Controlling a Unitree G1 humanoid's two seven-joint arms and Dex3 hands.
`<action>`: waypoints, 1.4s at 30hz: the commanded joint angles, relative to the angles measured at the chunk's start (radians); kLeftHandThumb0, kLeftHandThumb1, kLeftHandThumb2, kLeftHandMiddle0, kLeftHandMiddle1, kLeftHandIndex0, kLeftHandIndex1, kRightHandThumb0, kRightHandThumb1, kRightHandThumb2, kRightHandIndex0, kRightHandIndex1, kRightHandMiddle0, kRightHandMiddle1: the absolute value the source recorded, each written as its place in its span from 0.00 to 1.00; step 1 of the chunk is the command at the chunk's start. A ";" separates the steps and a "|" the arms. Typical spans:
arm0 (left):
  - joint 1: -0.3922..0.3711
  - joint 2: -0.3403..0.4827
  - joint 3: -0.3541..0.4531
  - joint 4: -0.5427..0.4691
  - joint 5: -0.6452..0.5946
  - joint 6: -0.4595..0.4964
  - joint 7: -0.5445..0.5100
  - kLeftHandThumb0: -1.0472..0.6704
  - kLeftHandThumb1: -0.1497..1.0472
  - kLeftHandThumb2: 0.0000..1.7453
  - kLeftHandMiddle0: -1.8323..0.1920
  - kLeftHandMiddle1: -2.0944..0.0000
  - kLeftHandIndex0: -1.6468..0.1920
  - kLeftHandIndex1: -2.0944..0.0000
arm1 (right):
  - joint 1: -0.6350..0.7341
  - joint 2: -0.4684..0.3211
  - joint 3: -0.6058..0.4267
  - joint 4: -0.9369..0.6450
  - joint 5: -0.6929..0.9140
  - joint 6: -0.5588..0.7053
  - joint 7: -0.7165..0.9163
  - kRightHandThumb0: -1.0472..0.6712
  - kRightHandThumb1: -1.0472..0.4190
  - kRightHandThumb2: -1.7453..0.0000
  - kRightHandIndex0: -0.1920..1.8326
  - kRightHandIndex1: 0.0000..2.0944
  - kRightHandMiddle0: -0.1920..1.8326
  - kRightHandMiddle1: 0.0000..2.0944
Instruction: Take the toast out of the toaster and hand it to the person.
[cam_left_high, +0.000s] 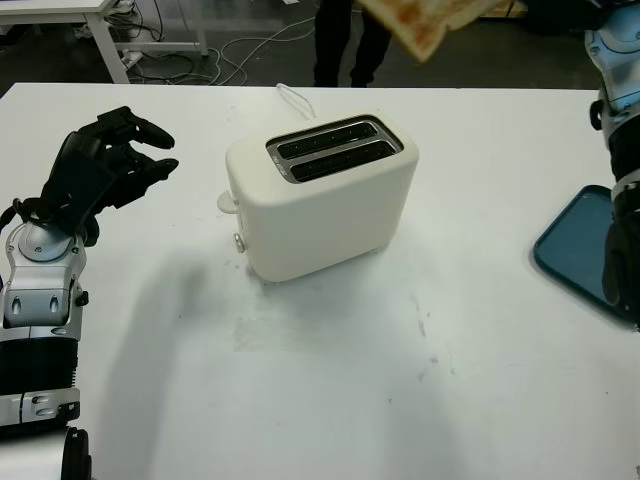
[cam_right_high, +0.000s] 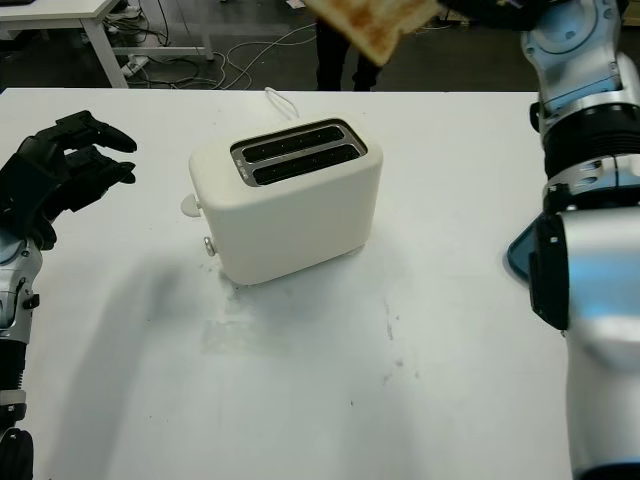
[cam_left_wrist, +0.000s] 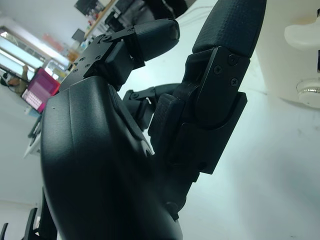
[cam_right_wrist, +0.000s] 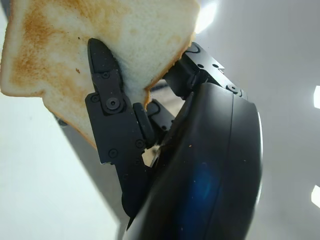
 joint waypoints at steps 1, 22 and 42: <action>0.006 0.003 0.010 -0.006 -0.010 0.005 0.006 0.00 0.84 0.00 0.64 0.36 0.62 0.39 | 0.042 0.013 -0.006 0.038 0.003 0.062 -0.068 0.34 0.09 0.76 0.60 0.83 0.47 0.83; 0.012 -0.001 0.015 0.029 -0.040 -0.024 -0.001 0.00 0.83 0.00 0.63 0.36 0.61 0.39 | 0.196 0.172 -0.038 0.126 0.025 0.226 -0.315 0.50 0.09 0.79 0.38 0.83 0.28 0.75; 0.009 0.001 0.015 0.035 -0.046 -0.016 -0.002 0.00 0.83 0.00 0.63 0.35 0.61 0.39 | 0.194 0.175 -0.053 0.128 0.029 0.246 -0.319 0.49 0.09 0.78 0.39 0.83 0.30 0.71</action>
